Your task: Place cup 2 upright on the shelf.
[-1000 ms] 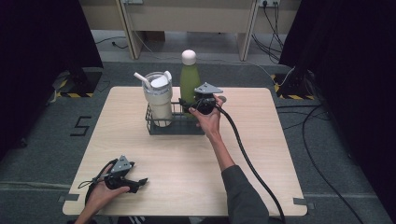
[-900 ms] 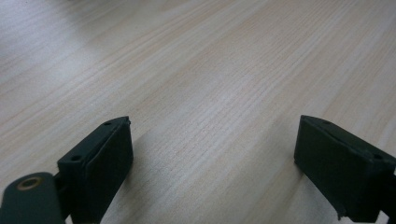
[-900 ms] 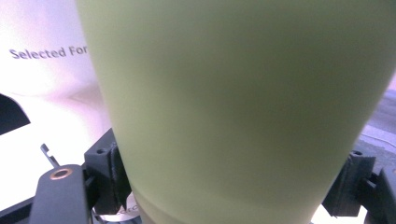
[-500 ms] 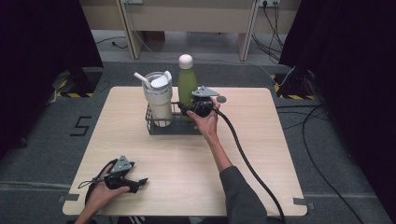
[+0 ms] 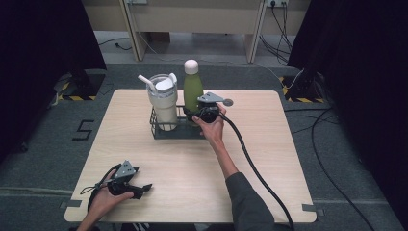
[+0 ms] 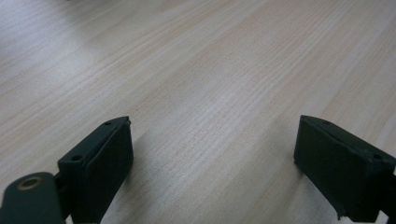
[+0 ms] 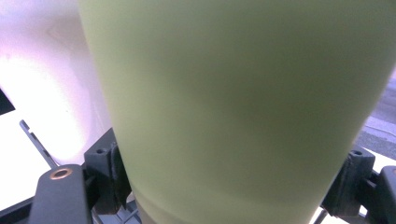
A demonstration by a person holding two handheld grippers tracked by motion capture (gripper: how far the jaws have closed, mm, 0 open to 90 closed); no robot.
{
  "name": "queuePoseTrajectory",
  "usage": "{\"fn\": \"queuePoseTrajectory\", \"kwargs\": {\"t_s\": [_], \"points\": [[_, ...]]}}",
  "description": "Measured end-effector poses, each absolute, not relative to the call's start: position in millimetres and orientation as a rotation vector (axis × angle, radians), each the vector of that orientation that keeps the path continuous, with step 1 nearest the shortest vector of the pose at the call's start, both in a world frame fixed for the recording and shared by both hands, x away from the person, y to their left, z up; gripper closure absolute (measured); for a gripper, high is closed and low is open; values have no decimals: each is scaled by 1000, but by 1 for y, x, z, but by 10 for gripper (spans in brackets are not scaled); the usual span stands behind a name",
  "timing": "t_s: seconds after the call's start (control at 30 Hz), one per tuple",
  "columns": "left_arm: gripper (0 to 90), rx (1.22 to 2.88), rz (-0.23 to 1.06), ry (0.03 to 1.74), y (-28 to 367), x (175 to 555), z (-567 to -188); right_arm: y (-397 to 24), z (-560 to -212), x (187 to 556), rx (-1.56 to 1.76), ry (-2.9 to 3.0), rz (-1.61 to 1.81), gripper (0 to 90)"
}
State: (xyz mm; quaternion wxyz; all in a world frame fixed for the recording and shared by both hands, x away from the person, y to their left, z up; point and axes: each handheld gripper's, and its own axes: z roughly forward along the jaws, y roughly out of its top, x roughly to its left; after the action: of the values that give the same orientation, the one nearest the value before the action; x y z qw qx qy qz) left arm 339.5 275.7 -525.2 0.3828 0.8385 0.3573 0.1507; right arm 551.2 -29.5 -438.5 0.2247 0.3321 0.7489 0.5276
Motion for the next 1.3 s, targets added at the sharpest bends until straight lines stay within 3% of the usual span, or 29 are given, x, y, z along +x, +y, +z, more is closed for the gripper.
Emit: {"fn": "queuePoseTrajectory", "kwargs": {"t_s": [1.3], "points": [[112,2138,385,909,276,339,-525,-30,-452,549,880,2070,1431,202]]}}
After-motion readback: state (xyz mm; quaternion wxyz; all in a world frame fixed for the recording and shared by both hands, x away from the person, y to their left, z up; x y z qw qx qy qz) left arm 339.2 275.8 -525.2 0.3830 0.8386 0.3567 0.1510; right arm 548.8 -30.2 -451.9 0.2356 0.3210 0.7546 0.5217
